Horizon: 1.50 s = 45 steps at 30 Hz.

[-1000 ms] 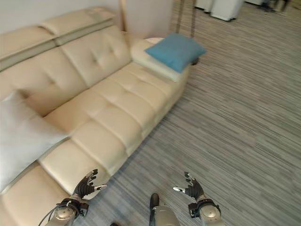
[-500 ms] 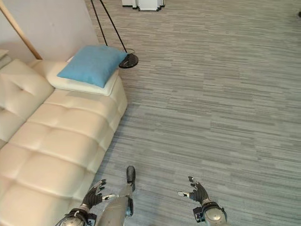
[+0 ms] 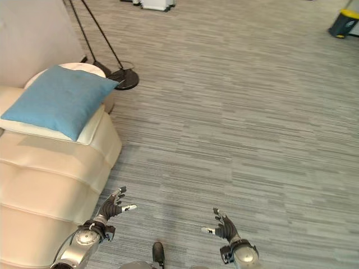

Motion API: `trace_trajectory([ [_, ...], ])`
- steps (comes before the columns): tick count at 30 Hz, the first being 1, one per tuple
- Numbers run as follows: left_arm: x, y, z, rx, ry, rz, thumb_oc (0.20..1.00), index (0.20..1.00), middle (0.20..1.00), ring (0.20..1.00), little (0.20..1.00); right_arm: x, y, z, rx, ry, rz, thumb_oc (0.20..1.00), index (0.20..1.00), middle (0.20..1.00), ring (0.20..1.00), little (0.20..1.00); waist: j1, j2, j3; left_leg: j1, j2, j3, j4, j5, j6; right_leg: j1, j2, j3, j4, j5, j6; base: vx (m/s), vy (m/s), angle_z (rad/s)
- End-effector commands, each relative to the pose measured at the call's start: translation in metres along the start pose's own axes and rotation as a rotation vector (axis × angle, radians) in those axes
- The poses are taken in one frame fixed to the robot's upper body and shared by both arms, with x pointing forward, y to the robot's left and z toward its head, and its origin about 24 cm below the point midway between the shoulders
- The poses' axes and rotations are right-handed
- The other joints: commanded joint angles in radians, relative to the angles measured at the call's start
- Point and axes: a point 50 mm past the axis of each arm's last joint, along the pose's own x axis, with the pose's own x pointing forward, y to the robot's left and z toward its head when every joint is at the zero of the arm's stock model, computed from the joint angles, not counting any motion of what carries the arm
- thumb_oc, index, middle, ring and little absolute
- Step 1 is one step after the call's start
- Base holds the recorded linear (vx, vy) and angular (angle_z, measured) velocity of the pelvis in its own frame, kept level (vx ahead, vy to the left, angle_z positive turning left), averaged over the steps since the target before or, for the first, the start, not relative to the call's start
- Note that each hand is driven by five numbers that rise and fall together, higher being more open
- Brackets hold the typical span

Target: Pick up all the scattered cushions and arrange them neatly on the sofa.

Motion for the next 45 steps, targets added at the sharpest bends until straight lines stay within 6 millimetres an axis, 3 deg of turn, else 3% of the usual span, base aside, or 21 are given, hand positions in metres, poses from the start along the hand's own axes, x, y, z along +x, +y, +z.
trace_trajectory([
  [1, -0.010, 0.008, -0.006, 0.018, -0.012, 0.009, 1.000, 1.000, 1.000, 1.000, 1.000, 0.001, -0.015, 0.012, -0.002, -0.074, -0.049, 1.000, 1.000, 1.000, 1.000, 1.000, 0.006, -0.036, -0.007, -0.041, 0.068, -0.006, 0.069, -0.051, -0.177, 0.069, 0.013, -0.013, -0.349, 0.257, 0.021, 0.20, 0.004, 0.49],
  [6, -0.013, 0.003, -0.011, 0.023, 0.005, -0.012, 1.000, 1.000, 1.000, 1.000, 1.000, -0.005, -0.020, 0.003, 0.001, -0.046, -0.068, 1.000, 1.000, 1.000, 1.000, 1.000, -0.013, -0.043, 0.007, -0.002, 0.037, -0.055, 0.096, -0.090, -0.187, 0.092, 0.043, 0.016, -0.407, 0.253, 0.014, 0.18, -0.060, 0.63],
  [10, -0.014, 0.003, -0.017, 0.006, 0.031, 0.000, 1.000, 1.000, 1.000, 1.000, 1.000, -0.010, -0.027, -0.003, 0.002, -0.031, -0.097, 1.000, 1.000, 1.000, 1.000, 1.000, -0.012, -0.045, -0.011, -0.023, 0.030, -0.064, 0.169, -0.108, -0.230, 0.157, 0.045, -0.001, -0.484, 0.259, -0.009, 0.16, -0.130, 0.70],
  [12, -0.012, 0.005, -0.018, -0.009, 0.040, 0.023, 1.000, 1.000, 1.000, 1.000, 1.000, -0.012, -0.034, 0.000, -0.007, -0.042, -0.115, 1.000, 1.000, 1.000, 1.000, 1.000, -0.013, -0.052, -0.002, -0.085, 0.051, -0.049, 0.312, -0.096, -0.265, 0.196, 0.037, -0.022, -0.499, 0.239, -0.034, 0.13, -0.089, 0.86],
  [16, -0.011, 0.007, -0.018, -0.016, 0.042, 0.034, 1.000, 1.000, 1.000, 1.000, 1.000, -0.013, -0.036, -0.002, -0.006, -0.037, -0.119, 1.000, 1.000, 1.000, 1.000, 1.000, -0.008, -0.055, -0.007, -0.116, 0.098, -0.004, 0.257, -0.099, -0.251, 0.229, 0.031, -0.044, -0.520, 0.210, -0.039, 0.14, 0.015, 0.41],
  [19, -0.011, 0.012, -0.017, -0.019, 0.039, 0.064, 1.000, 1.000, 1.000, 1.000, 1.000, -0.012, -0.036, 0.000, -0.016, -0.038, -0.125, 1.000, 1.000, 1.000, 1.000, 1.000, 0.019, -0.061, -0.020, -0.202, 0.154, -0.030, 0.117, 0.008, -0.264, 0.269, 0.036, -0.043, -0.552, 0.185, -0.029, 0.26, 0.068, 0.22],
  [21, -0.011, 0.012, -0.017, -0.030, 0.039, 0.071, 1.000, 1.000, 1.000, 1.000, 1.000, -0.010, -0.037, 0.001, -0.024, -0.039, -0.128, 1.000, 1.000, 1.000, 1.000, 1.000, 0.025, -0.065, -0.018, -0.229, 0.171, -0.026, 0.077, 0.026, -0.271, 0.289, 0.028, -0.045, -0.557, 0.169, -0.023, 0.33, 0.144, 0.04],
  [23, -0.011, 0.012, -0.017, -0.045, 0.044, 0.082, 1.000, 1.000, 1.000, 1.000, 1.000, -0.009, -0.037, 0.002, -0.036, -0.040, -0.132, 1.000, 1.000, 1.000, 1.000, 1.000, 0.031, -0.064, -0.019, -0.261, 0.204, 0.010, 0.059, 0.045, -0.278, 0.315, 0.016, -0.042, -0.546, 0.150, -0.015, 0.42, 0.251, 0.15],
  [24, -0.014, 0.012, -0.021, -0.058, 0.054, 0.082, 1.000, 1.000, 1.000, 1.000, 1.000, -0.010, -0.035, 0.005, -0.040, -0.055, -0.117, 1.000, 1.000, 1.000, 1.000, 1.000, 0.035, -0.043, -0.038, -0.228, 0.225, 0.042, 0.042, 0.084, -0.280, 0.344, 0.015, -0.043, -0.524, 0.125, -0.004, 0.43, 0.294, 0.54],
  [29, -0.015, 0.014, -0.024, -0.040, 0.068, 0.083, 1.000, 1.000, 1.000, 1.000, 1.000, -0.008, -0.026, 0.009, -0.042, -0.070, -0.080, 1.000, 1.000, 1.000, 1.000, 1.000, 0.043, -0.061, -0.053, -0.225, 0.173, 0.047, 0.142, 0.041, -0.249, 0.335, -0.052, -0.023, -0.403, 0.173, 0.023, 0.36, 0.248, -0.14],
  [30, -0.015, 0.017, -0.023, -0.033, 0.061, 0.087, 1.000, 1.000, 1.000, 1.000, 1.000, -0.006, -0.021, 0.012, -0.043, -0.081, -0.062, 1.000, 1.000, 1.000, 1.000, 1.000, 0.048, -0.071, -0.055, -0.211, 0.151, 0.057, 0.157, 0.014, -0.230, 0.316, -0.080, -0.016, -0.346, 0.236, 0.041, 0.36, 0.348, -0.07],
  [31, -0.013, 0.025, -0.016, -0.023, 0.031, 0.108, 1.000, 1.000, 1.000, 1.000, 1.000, 0.000, -0.014, 0.026, -0.042, -0.137, -0.035, 1.000, 1.000, 1.000, 1.000, 1.000, 0.060, -0.071, -0.042, -0.151, 0.112, 0.079, 0.163, -0.041, -0.185, 0.250, -0.139, -0.037, -0.179, 0.366, 0.057, 0.46, 0.416, -0.33],
  [32, -0.013, 0.027, -0.015, -0.016, 0.031, 0.108, 1.000, 1.000, 1.000, 1.000, 1.000, 0.001, -0.012, 0.029, -0.041, -0.145, -0.028, 1.000, 1.000, 1.000, 1.000, 1.000, 0.057, -0.065, -0.037, -0.123, 0.105, 0.075, 0.157, -0.050, -0.174, 0.218, -0.134, -0.031, -0.130, 0.391, 0.049, 0.57, 0.418, -0.26],
  [34, -0.014, 0.028, -0.016, -0.017, 0.033, 0.111, 1.000, 1.000, 1.000, 1.000, 1.000, 0.001, -0.010, 0.029, -0.048, -0.146, -0.011, 1.000, 1.000, 1.000, 1.000, 1.000, 0.035, -0.041, -0.026, -0.058, 0.087, 0.042, 0.122, -0.065, -0.163, 0.132, -0.062, -0.004, -0.084, 0.361, 0.036, 0.47, 0.175, -0.12],
  [37, -0.017, 0.021, -0.026, -0.028, 0.070, 0.096, 1.000, 1.000, 1.000, 1.000, 1.000, -0.001, -0.014, 0.024, -0.047, -0.126, -0.021, 1.000, 1.000, 1.000, 1.000, 1.000, -0.002, -0.031, -0.010, 0.036, 0.046, -0.025, 0.079, -0.105, -0.165, 0.032, 0.008, -0.005, -0.286, 0.291, 0.020, 0.51, 0.005, 0.54],
  [39, -0.016, 0.017, -0.026, -0.034, 0.071, 0.094, 1.000, 1.000, 1.000, 1.000, 1.000, -0.001, -0.017, 0.023, -0.063, -0.115, -0.030, 1.000, 1.000, 1.000, 1.000, 1.000, -0.025, -0.033, 0.004, 0.089, 0.018, -0.069, 0.069, -0.137, -0.171, -0.026, 0.017, 0.026, -0.483, 0.358, 0.042, 0.76, -0.159, 1.12],
  [40, -0.013, 0.016, -0.023, -0.031, 0.061, 0.095, 1.000, 1.000, 1.000, 1.000, 1.000, -0.002, -0.018, 0.018, -0.078, -0.092, -0.026, 1.000, 1.000, 1.000, 1.000, 1.000, -0.050, -0.032, 0.005, 0.154, 0.004, -0.123, 0.083, -0.195, -0.187, -0.052, 0.003, 0.055, -0.573, 0.395, 0.061, 0.96, -0.347, 1.24],
  [42, -0.014, 0.013, -0.026, -0.030, 0.070, 0.083, 1.000, 1.000, 1.000, 1.000, 1.000, -0.004, -0.020, 0.014, -0.069, -0.080, -0.033, 1.000, 1.000, 1.000, 1.000, 1.000, -0.056, -0.037, -0.008, 0.175, -0.001, -0.147, 0.115, -0.209, -0.202, -0.025, -0.003, 0.059, -0.552, 0.415, 0.047, 0.60, -0.276, 1.00],
  [43, -0.014, 0.011, -0.026, -0.030, 0.071, 0.076, 1.000, 1.000, 1.000, 1.000, 1.000, -0.006, -0.023, 0.012, -0.066, -0.073, -0.043, 1.000, 1.000, 1.000, 1.000, 1.000, -0.062, -0.036, -0.014, 0.168, 0.004, -0.154, 0.158, -0.192, -0.223, -0.007, 0.001, 0.059, -0.539, 0.420, 0.039, 0.30, -0.232, 1.38],
  [44, -0.012, 0.009, -0.024, -0.043, 0.067, 0.072, 1.000, 1.000, 1.000, 1.000, 1.000, -0.008, -0.031, 0.012, -0.065, -0.077, -0.069, 1.000, 1.000, 1.000, 1.000, 1.000, -0.068, -0.034, -0.017, 0.125, 0.032, -0.131, 0.294, -0.126, -0.272, 0.034, -0.002, 0.036, -0.531, 0.406, 0.020, 0.30, -0.232, 1.41],
  [45, -0.012, 0.009, -0.024, -0.043, 0.067, 0.072, 1.000, 1.000, 1.000, 1.000, 1.000, -0.008, -0.031, 0.012, -0.065, -0.077, -0.069, 1.000, 1.000, 1.000, 1.000, 1.000, -0.068, -0.034, -0.017, 0.125, 0.033, -0.132, 0.294, -0.126, -0.272, 0.034, -0.002, 0.036, -0.531, 0.406, 0.020, 0.34, -0.324, 0.97],
])
